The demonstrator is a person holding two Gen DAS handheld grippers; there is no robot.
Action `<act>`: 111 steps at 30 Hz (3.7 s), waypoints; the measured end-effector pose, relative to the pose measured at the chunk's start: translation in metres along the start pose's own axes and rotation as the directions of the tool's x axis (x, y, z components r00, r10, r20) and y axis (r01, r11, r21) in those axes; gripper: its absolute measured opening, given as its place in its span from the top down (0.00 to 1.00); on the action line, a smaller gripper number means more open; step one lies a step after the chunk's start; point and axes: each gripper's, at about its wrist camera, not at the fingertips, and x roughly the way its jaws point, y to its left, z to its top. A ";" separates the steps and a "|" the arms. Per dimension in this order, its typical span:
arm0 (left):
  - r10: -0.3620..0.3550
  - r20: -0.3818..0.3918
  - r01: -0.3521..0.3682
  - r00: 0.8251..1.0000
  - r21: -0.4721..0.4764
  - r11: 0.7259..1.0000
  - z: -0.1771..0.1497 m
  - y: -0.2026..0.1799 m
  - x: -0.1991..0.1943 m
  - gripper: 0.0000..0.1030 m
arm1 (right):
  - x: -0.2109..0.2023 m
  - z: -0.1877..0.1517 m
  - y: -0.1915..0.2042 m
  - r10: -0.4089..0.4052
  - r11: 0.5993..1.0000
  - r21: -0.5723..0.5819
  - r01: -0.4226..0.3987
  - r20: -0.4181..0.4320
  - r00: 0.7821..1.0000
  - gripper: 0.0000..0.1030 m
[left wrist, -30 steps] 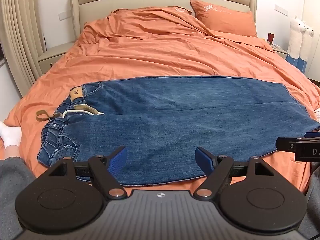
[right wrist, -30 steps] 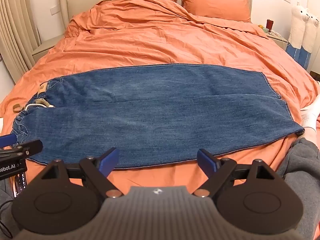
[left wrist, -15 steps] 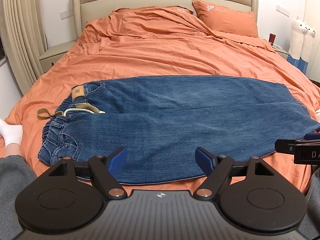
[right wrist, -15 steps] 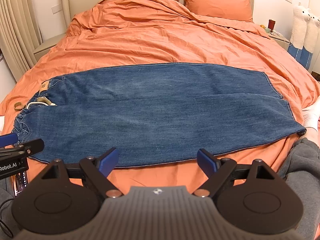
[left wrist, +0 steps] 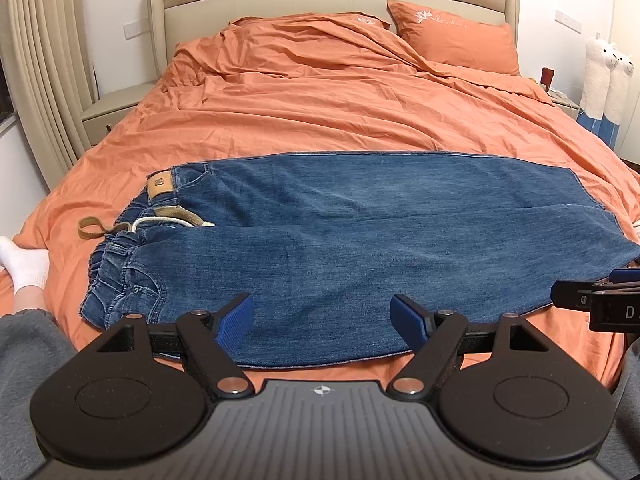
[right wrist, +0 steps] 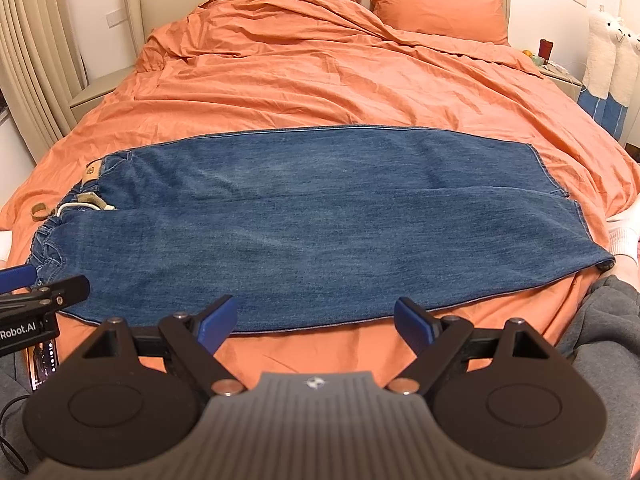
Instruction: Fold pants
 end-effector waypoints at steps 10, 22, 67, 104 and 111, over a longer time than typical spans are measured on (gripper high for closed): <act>0.000 -0.001 0.000 1.000 -0.001 1.000 0.000 0.000 0.000 0.12 | -0.002 0.000 0.000 -0.004 1.000 0.000 0.004 0.004 1.000 0.20; 0.003 0.000 -0.003 1.000 -0.001 1.000 0.000 0.000 -0.003 0.12 | -0.003 -0.001 0.000 -0.002 1.000 -0.004 0.002 0.006 1.000 0.20; -0.102 -0.026 0.103 0.994 0.451 0.887 0.040 0.078 0.024 0.26 | -0.004 0.021 -0.087 0.089 0.986 -0.163 -0.046 0.269 0.959 0.20; 0.170 -0.061 -0.102 0.983 0.587 0.803 0.010 0.081 0.103 0.94 | 0.105 0.027 -0.278 -0.280 0.556 -0.830 -0.050 -0.243 0.929 0.70; 0.201 -0.060 -0.146 0.978 0.494 0.857 0.013 0.072 0.094 0.93 | 0.141 -0.017 -0.285 -0.337 0.374 -0.927 -0.028 -0.164 0.927 0.89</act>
